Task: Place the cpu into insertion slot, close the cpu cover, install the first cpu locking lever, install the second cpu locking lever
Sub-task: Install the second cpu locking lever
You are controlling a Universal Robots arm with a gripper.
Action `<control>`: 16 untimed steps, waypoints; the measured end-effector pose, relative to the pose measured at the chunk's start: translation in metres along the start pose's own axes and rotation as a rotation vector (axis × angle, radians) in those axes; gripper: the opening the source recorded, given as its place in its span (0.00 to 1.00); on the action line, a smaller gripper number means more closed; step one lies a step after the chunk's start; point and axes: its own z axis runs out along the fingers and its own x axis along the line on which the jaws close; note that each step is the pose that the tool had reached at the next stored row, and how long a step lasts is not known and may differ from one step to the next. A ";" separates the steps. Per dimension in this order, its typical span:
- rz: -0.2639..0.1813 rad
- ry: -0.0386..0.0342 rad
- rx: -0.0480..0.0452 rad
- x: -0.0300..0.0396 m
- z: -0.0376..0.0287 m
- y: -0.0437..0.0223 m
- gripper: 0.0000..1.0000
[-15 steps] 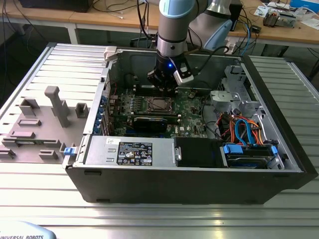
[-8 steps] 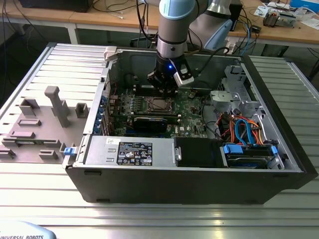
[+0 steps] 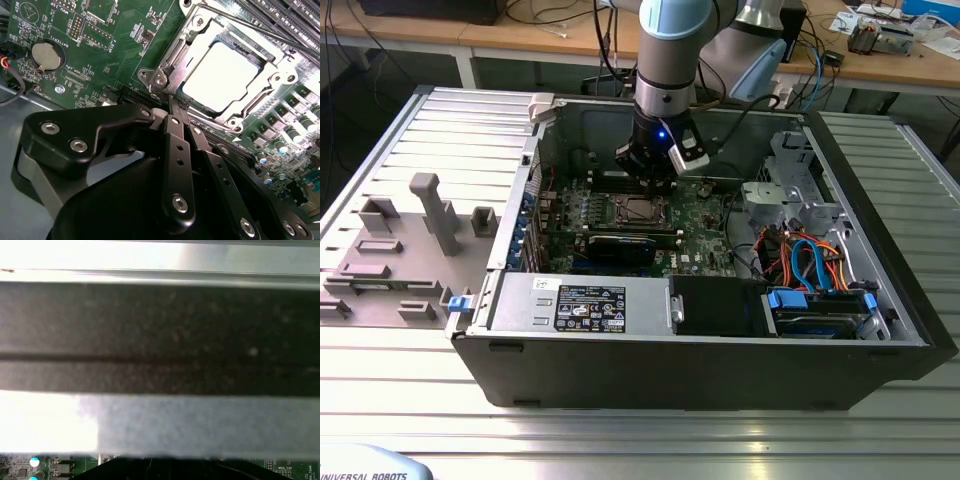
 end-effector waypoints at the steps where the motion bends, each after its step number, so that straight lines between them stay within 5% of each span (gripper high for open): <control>1: 0.000 0.0001 0.0001 0.0000 -0.0001 -0.0005 0.11; 5: 0.000 0.0001 0.0008 0.0000 -0.0023 -0.0011 0.11; 9: 0.000 0.0000 0.0029 -0.0002 -0.0112 -0.0005 0.11; 14: 0.000 0.0003 0.0153 -0.0003 -0.0178 0.0000 0.11; 16: 0.000 0.0007 0.0325 -0.0003 -0.0194 0.0001 0.11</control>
